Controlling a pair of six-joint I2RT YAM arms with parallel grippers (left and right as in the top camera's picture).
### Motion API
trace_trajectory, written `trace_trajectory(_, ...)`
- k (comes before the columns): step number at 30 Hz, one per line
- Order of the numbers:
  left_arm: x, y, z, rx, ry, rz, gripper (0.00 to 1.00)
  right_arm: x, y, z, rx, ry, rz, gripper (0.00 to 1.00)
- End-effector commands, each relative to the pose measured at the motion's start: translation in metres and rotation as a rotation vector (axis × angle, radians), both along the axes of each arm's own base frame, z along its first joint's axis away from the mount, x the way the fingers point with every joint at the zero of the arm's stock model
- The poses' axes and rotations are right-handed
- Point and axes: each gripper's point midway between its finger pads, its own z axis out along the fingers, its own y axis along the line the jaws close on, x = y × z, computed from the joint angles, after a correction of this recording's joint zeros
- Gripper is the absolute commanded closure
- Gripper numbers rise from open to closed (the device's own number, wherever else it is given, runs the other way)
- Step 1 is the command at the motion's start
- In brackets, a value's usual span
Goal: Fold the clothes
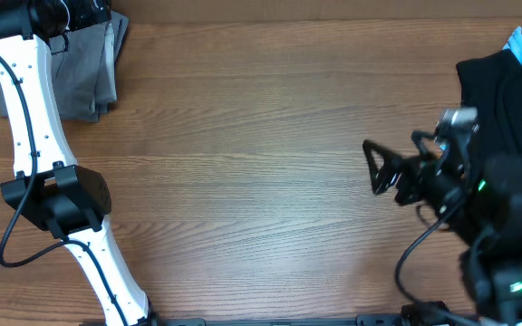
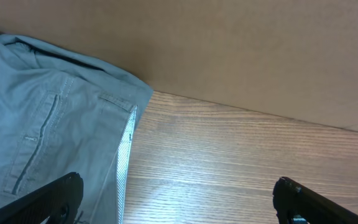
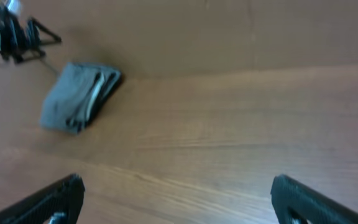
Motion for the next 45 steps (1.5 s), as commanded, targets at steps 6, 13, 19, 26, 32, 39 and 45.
trace_trajectory(6, 0.001, -0.002, -0.001, -0.015, 0.000, -0.002, 0.00, -0.016, 0.000, -0.086, 0.001, -0.226, 0.014, 0.00)
trace_trajectory(13, 0.001, -0.002, -0.001, -0.015, 0.000, -0.002, 0.00, -0.026, -0.008, -0.122, 0.001, -0.294, -0.023, 0.00)
trace_trajectory(19, 0.001, -0.002, -0.001, -0.015, 0.000, -0.002, 0.00, -0.027, -0.022, -0.126, -0.010, -0.335, -0.104, 0.00)
trace_trajectory(26, 0.001, -0.001, -0.001, -0.015, 0.000, -0.001, 0.00, -0.029, -0.031, -0.117, -0.008, -0.389, -0.143, 0.00)
trace_trajectory(32, 0.001, -0.001, -0.001, -0.015, 0.000, -0.001, 0.00, -0.033, -0.037, -0.113, -0.010, -0.410, -0.167, 0.00)
trace_trajectory(39, 0.001, -0.001, -0.001, -0.015, 0.000, -0.001, 0.00, -0.032, -0.039, -0.115, -0.012, -0.405, -0.179, 0.00)
trace_trajectory(45, 0.001, -0.001, -0.001, -0.015, 0.000, -0.001, 0.00, -0.029, -0.041, -0.129, -0.016, -0.387, -0.189, 0.00)
